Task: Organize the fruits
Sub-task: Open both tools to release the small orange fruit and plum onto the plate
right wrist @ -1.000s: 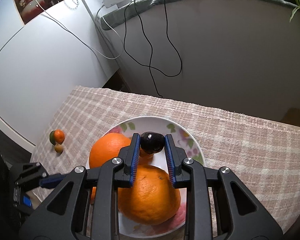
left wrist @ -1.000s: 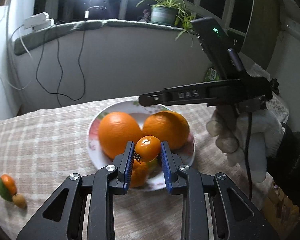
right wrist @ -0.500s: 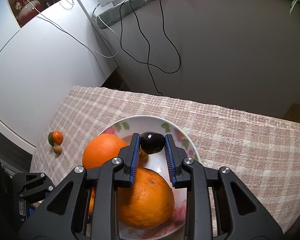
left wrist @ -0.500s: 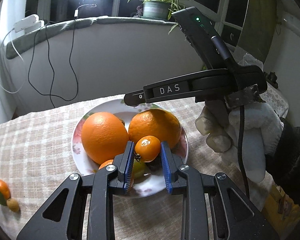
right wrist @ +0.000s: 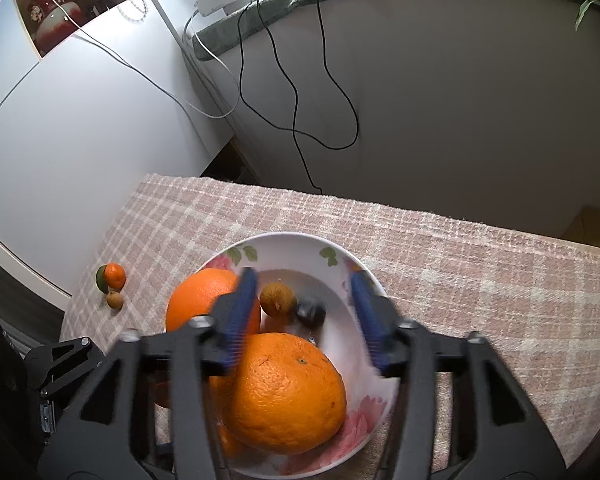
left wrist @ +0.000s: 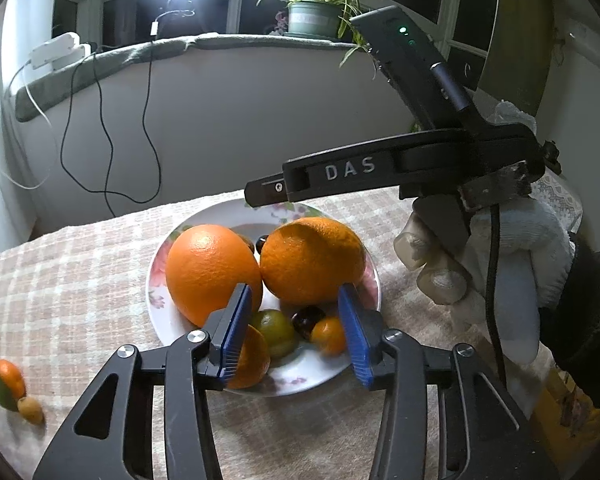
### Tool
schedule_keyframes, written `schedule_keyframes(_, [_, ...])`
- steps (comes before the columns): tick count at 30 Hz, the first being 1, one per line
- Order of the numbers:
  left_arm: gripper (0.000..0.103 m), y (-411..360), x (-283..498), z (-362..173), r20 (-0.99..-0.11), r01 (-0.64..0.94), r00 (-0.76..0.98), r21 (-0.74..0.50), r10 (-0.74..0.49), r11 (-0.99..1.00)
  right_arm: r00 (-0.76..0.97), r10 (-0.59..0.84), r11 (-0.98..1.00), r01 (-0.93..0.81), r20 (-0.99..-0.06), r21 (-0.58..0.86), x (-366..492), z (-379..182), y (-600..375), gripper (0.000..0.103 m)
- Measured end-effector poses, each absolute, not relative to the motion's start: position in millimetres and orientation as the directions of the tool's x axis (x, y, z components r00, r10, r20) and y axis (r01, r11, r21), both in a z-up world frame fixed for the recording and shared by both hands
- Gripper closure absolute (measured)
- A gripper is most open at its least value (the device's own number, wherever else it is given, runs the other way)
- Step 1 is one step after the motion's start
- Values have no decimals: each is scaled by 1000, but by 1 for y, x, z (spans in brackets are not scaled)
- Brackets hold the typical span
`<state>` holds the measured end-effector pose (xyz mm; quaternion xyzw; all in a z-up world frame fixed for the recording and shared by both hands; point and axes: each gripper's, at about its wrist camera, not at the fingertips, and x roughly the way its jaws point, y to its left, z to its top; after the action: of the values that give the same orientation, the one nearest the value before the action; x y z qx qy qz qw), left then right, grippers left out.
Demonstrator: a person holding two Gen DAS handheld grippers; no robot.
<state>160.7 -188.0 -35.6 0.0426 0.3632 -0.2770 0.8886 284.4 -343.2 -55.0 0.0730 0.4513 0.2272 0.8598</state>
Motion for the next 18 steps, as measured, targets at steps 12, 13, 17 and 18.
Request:
schedule_keyframes(12, [57, -183, 154, -34, -667, 521, 584, -131, -463, 844, 505, 451, 890, -316, -736, 328, 278, -47, -343, 35])
schedule_keyframes(13, [57, -182, 154, -33, -667, 521, 584, -131, -464, 844, 505, 450, 890, -317, -736, 327, 278, -46, -342, 35])
schedule_keyframes(17, [57, -179, 151, -32, -665, 517, 586, -133, -463, 846, 510, 448, 891, -317, -734, 324, 275, -43, -340, 34])
schedule_keyframes(18, [57, -178, 150, -31, -664, 515, 587, -135, -463, 847, 512, 447, 892, -317, -734, 322, 274, -42, -339, 34])
